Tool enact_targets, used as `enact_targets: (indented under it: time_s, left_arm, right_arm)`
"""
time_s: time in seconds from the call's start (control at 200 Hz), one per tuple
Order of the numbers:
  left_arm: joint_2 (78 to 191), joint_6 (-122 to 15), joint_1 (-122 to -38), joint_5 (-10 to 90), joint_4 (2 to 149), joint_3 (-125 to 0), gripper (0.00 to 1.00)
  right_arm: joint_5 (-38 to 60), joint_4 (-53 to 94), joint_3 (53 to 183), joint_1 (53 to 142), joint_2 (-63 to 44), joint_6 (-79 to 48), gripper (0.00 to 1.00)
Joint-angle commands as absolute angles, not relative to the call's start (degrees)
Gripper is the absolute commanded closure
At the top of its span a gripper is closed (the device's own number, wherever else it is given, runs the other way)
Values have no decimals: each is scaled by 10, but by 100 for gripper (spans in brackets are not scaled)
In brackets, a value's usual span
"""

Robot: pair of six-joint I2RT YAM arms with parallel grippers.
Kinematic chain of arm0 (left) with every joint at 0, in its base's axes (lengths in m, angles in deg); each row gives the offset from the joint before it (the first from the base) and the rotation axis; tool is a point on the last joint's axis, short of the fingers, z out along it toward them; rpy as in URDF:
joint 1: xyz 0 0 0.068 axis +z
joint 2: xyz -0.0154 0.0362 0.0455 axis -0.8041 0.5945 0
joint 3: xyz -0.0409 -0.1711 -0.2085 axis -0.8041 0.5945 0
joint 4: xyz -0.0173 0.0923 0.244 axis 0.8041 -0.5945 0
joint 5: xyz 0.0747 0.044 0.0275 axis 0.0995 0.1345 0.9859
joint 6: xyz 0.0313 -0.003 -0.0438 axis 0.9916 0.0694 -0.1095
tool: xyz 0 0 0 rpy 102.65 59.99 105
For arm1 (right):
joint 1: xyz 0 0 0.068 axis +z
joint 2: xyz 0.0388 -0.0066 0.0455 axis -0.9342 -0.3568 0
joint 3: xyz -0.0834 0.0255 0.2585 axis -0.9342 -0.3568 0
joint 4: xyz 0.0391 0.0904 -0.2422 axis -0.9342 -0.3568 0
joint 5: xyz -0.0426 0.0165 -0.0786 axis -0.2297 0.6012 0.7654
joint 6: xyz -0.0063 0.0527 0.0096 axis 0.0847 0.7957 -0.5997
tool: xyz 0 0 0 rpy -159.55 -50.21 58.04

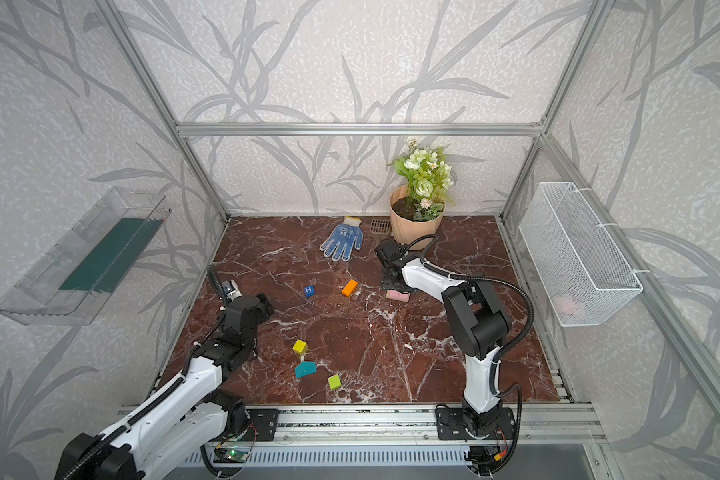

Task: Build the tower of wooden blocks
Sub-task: 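Open the right gripper and raise it off the stack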

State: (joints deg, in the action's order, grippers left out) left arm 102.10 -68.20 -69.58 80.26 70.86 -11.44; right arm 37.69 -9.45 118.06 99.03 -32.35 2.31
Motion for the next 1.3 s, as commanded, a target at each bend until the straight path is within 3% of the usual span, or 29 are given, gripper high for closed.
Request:
enact_targets:
  time_s: [0.0, 0.245, 0.46, 0.665, 0.785, 0.87, 1.12, 1.294]
  left_arm:
    - [1022, -683, -695, 805, 714, -117, 14]
    - [1020, -682, -694, 805, 714, -117, 14]
    - [1015, -681, -694, 800, 716, -113, 14]
    - [1010, -682, -694, 801, 714, -112, 14]
    - [1009, -683, -695, 802, 714, -111, 14]
    - [1011, -683, -695, 802, 715, -112, 14]
    - [1035, -685, -694, 808, 710, -124, 15]
    - [1039, -686, -695, 810, 708, -127, 16]
  right_arm:
    - [381, -107, 1185, 988, -304, 25, 17]
    - [395, -120, 1175, 991, -260, 16, 10]
    - [401, -93, 1120, 1009, -147, -8, 0]
    - [334, 23, 1026, 1022, -21, -62, 1]
    - [319, 50, 989, 1020, 45, 17, 1]
    - [295, 104, 937, 1020, 92, -1, 1]
    - [348, 189, 838, 1010, 187, -53, 1]
    - [222, 258, 808, 1009, 180, -164, 1]
